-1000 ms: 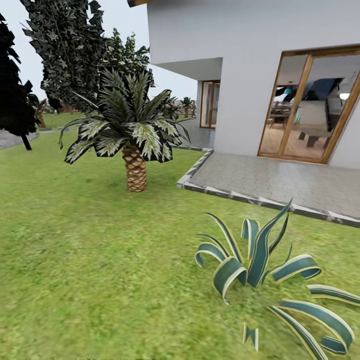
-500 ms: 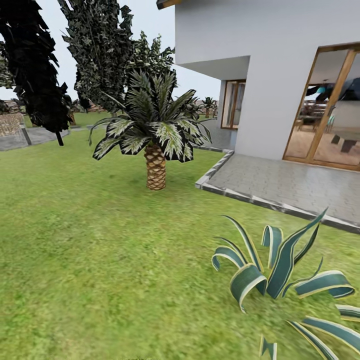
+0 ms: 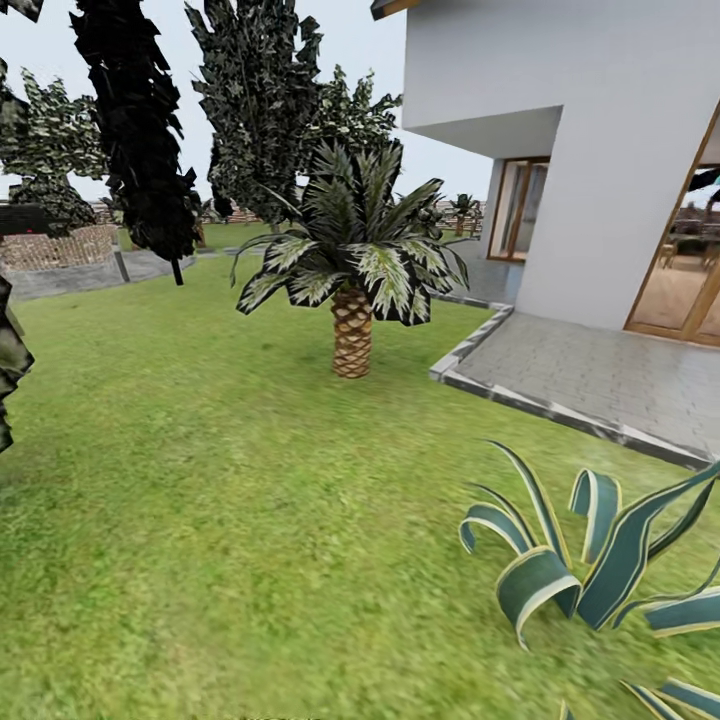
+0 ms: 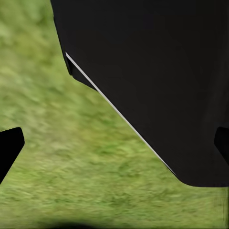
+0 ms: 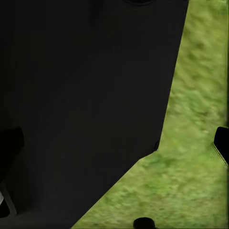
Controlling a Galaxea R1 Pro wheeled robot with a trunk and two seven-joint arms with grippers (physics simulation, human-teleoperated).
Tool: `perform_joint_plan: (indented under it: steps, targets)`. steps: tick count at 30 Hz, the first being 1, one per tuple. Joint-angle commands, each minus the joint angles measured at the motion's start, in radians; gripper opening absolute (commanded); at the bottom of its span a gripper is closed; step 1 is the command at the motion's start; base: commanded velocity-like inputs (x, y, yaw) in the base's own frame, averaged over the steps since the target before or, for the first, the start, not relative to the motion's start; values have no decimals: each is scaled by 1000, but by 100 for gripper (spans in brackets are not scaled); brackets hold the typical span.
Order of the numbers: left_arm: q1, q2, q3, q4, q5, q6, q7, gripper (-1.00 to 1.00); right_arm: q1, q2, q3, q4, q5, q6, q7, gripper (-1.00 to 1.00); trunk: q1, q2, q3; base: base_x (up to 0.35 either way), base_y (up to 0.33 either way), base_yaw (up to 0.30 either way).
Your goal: Take the three Easter eggs out of the wicker basket on the lawn in the garden, then place them on the lawn next to a single tree (choose any tree) so that all three eggs are next to the same tree and none are left in the basket.
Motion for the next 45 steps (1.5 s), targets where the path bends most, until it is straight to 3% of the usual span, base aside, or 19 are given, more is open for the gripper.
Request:
perform_joint_plan:
  steps: [1,25,35,45]
  targets:
    - [0,0,0,-1,-9,3,-1,100,-1,0,4,2,2,1,0,100,0,0,-1,0,104,270]
    - [0,0,1,-1,-9,5,-1,100,-1,0,4,2,3,1,4,100,0,0,-1,0,324,40]
    - [0,-1,1,-2,-9,3,0,100,-1,0,4,2,3,1,1,100,0,0,-1,8,34,258]
    - [0,-1,3,-4,-9,5,0,100,-1,0,5,2,3,1,7,100,0,0,-1,275,-19,70]
